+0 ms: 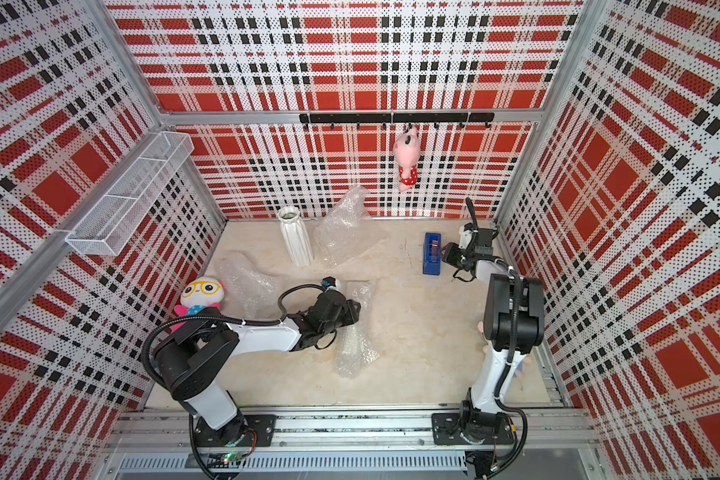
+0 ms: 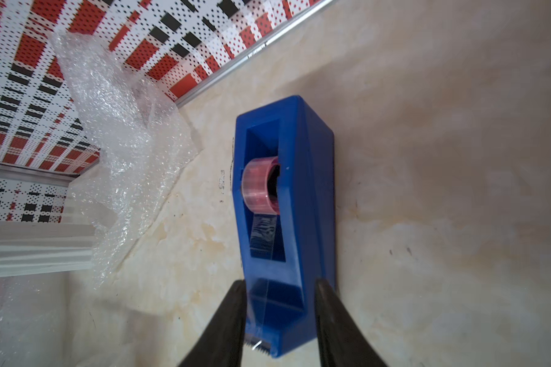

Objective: Wrap vases in bubble wrap
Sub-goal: Tear off the tape using the Tape Cutter.

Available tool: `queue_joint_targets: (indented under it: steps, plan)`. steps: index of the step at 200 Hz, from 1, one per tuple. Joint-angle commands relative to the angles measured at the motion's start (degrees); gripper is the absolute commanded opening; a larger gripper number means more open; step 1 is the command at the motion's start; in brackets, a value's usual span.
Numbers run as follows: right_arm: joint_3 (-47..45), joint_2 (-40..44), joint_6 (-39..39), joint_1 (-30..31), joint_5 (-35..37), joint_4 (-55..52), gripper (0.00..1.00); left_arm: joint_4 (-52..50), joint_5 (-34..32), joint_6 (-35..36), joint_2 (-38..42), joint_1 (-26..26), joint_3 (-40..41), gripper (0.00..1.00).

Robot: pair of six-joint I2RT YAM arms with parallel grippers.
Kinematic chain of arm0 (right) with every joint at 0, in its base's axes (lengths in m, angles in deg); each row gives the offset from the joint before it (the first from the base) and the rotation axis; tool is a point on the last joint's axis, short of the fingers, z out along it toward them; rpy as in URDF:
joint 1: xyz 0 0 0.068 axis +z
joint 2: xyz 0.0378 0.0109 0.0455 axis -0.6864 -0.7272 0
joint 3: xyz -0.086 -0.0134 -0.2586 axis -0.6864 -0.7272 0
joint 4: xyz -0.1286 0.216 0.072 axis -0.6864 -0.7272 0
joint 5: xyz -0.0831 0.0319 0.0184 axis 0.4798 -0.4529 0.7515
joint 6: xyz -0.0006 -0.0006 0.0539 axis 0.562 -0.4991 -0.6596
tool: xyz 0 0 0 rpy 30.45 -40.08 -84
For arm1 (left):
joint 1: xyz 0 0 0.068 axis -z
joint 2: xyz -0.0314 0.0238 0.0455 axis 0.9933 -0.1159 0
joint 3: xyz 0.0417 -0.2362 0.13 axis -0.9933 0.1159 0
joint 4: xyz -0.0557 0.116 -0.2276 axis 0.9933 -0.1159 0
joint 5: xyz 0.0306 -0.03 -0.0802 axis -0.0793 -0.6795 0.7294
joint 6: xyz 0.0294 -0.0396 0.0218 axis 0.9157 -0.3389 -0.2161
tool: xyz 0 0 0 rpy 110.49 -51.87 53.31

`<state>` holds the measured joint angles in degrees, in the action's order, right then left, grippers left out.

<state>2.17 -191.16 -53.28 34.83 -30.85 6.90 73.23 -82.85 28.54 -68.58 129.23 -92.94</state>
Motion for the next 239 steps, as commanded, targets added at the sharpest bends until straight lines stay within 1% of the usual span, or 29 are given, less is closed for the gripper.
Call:
queue_joint_targets:
  steps: [1, 20, 72, 125, 165, 186, 239]
  plan:
    - [2.9, -2.99, 1.06, -0.63, -6.41, -0.74, 0.37, -2.88, -0.8, 0.78, -0.01, -0.19, 1.35, 0.5]
    - [3.63, -4.29, 0.4, -0.63, -8.65, 0.14, 0.36, -2.98, -0.83, 0.63, -0.12, -0.19, 1.36, 0.5]
    - [2.81, -5.96, -1.13, -0.63, -10.82, 2.8, 0.32, -3.13, -0.71, 0.28, -0.45, -0.19, 1.21, 0.5]
    - [2.78, -6.61, -2.39, -0.64, -15.16, 4.88, 0.31, -3.35, -0.75, 0.31, -0.58, -0.14, 1.25, 0.5]
    - [2.81, -6.16, -1.72, -0.83, -15.5, 4.8, 0.31, -3.33, -0.8, 0.32, -0.62, -0.1, 1.27, 0.5]
    - [2.97, -5.74, -0.4, -1.07, -14.01, 3.9, 0.32, -3.31, -0.79, 0.33, -0.73, -0.12, 1.26, 0.5]
    - [5.28, -6.74, 2.39, -1.4, -14.9, 0.91, 0.32, -3.38, -0.63, 0.36, -1.09, -0.2, 0.83, 0.5]
